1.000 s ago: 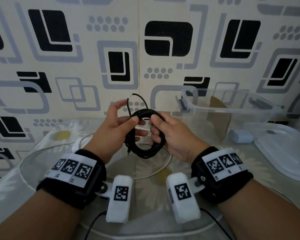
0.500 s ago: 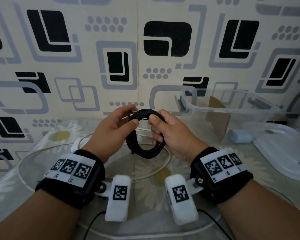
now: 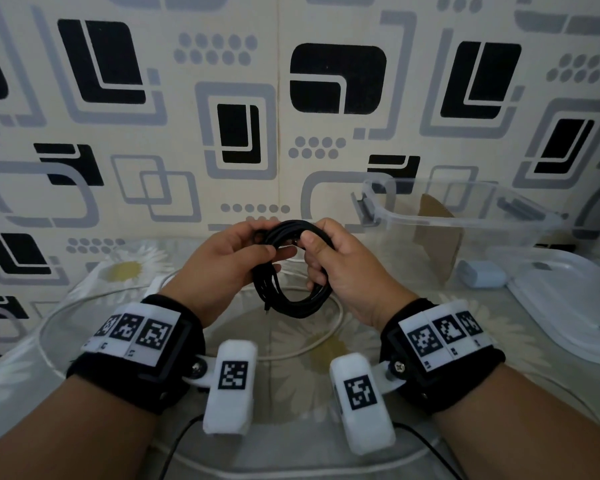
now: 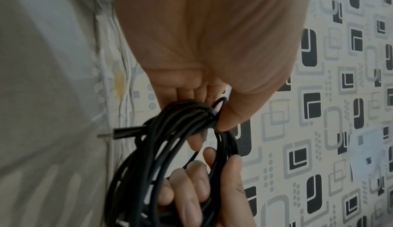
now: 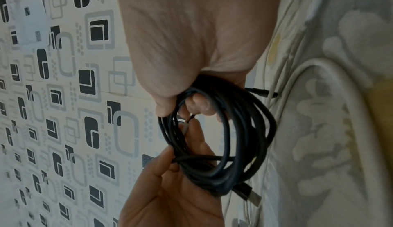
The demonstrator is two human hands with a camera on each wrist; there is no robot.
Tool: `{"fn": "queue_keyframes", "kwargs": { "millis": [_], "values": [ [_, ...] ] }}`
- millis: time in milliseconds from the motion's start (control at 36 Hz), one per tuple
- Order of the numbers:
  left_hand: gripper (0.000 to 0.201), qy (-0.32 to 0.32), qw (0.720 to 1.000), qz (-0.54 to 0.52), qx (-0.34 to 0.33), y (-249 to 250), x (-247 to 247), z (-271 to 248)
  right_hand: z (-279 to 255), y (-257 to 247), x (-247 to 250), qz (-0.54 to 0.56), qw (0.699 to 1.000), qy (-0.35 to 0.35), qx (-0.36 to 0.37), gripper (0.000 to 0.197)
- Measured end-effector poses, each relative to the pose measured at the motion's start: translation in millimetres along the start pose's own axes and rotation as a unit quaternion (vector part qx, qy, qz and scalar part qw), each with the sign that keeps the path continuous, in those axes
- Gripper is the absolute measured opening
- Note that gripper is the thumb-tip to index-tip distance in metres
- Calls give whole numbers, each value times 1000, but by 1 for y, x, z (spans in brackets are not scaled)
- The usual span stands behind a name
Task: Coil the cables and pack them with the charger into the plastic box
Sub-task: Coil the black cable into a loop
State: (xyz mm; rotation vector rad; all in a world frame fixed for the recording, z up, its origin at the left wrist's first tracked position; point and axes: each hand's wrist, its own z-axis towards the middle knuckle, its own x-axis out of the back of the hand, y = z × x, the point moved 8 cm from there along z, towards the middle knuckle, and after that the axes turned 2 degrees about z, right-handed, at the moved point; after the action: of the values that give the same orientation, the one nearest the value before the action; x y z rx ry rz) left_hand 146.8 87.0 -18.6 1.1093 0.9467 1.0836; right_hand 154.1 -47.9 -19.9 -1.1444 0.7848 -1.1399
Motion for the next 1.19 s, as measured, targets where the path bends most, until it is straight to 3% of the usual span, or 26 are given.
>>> {"fn": "queue_keyframes", "kwargs": {
  "millis": [278, 417, 500, 556, 833, 1000, 1194],
  "values": [
    [32, -3, 992, -123, 27, -5, 1, 2, 0, -10, 4, -122, 991, 55, 30, 23],
    [39, -24, 986, -165, 27, -3, -3, 1, 1, -3, 12, -138, 988, 67, -9, 40],
    [47, -38, 983, -181, 21, 0, -3, 2, 3, 3, 14, -149, 986, 66, -25, 61],
    [51, -47, 981, -189, 21, 0, -3, 2, 2, 4, 11, -125, 990, 55, -25, 71],
    [46, -33, 982, -183, 8, -1, -4, 1, -1, 6, 2, 89, 995, 12, -50, 63],
    [46, -1, 982, -190, 8, -2, -1, 2, 1, 11, 0, 129, 989, -23, -61, 26],
    [35, 9, 990, -140, 28, -8, -2, 4, -3, 2, -6, 105, 993, -56, -26, 64]
  ]
}}
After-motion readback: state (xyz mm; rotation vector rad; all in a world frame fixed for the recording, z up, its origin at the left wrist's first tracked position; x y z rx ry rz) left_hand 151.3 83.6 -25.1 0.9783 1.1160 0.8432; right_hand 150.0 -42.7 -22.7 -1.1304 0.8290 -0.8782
